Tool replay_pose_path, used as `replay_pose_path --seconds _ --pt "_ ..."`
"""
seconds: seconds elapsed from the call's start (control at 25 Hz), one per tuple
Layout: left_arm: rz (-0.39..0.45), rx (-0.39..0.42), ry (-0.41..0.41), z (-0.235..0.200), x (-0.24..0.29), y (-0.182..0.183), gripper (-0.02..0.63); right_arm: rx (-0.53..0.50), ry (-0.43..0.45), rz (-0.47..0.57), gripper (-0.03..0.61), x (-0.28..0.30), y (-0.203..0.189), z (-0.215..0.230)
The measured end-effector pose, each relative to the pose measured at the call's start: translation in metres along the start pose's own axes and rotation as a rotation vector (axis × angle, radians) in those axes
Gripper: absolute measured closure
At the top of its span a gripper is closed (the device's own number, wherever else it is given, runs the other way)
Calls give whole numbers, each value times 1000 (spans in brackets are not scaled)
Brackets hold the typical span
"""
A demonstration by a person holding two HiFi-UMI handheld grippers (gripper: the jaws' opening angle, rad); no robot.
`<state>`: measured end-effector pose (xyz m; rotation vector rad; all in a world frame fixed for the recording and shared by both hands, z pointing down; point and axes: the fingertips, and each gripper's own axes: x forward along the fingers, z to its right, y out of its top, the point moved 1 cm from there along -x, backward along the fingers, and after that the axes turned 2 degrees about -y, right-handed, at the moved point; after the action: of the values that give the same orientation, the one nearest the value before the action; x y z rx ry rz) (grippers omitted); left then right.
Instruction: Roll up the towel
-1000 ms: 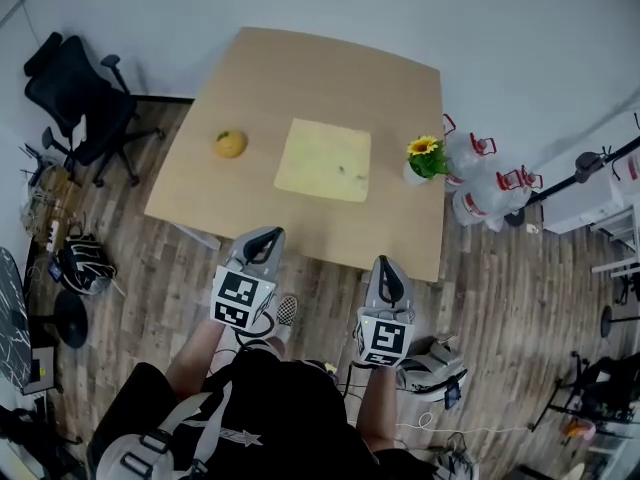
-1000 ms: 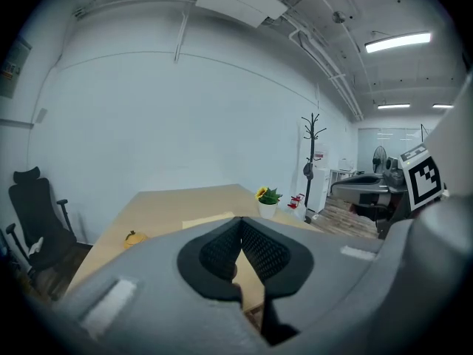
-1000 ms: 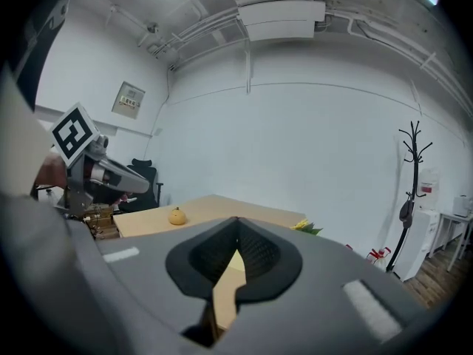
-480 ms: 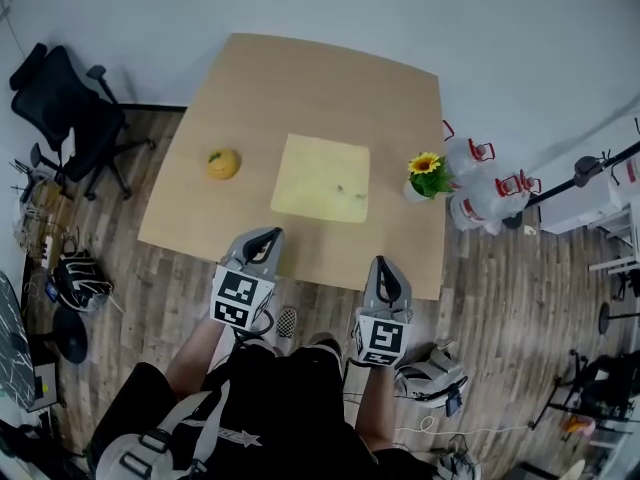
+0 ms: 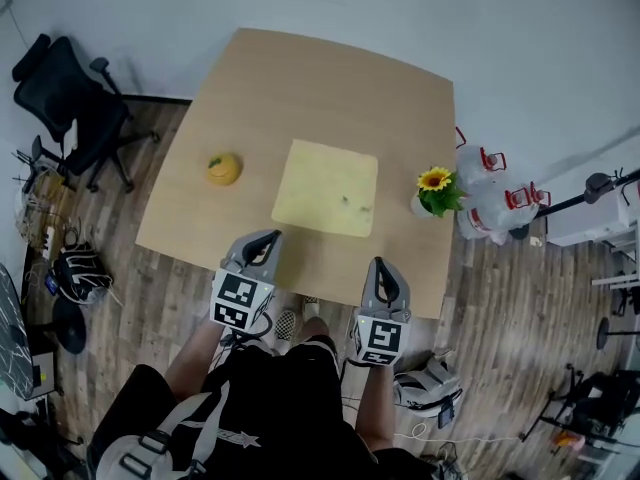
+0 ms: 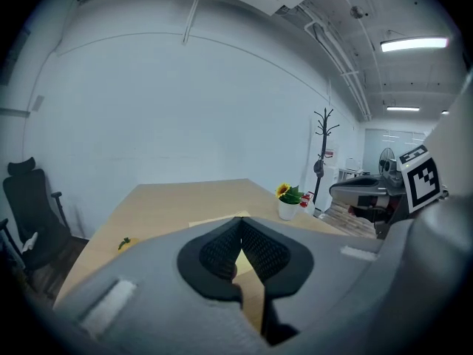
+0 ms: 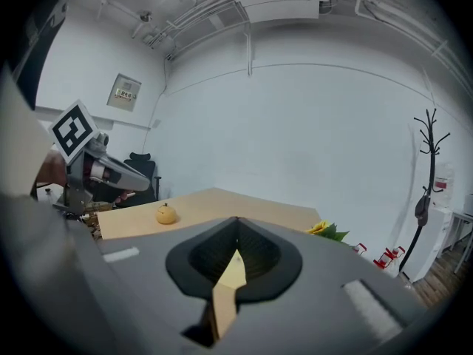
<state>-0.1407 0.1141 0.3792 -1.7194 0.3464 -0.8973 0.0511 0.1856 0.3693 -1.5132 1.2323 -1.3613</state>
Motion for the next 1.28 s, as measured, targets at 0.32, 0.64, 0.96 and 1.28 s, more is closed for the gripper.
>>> replay_pose_path --seconds 0.32,0.64,0.96,1.28 --pt "-75 -56 54 -31 45 -16 603 0 71 -79 577 66 -25 13" --pt "-174 -107 93 -52 86 -49 603 41 131 -186 577 110 -74 22" --pt "-251 -109 80 -65 110 -84 603 32 167 -259 577 136 -107 26" --pt "-392 98 -63 -59 125 -117 600 -197 325 -368 575 141 -148 22"
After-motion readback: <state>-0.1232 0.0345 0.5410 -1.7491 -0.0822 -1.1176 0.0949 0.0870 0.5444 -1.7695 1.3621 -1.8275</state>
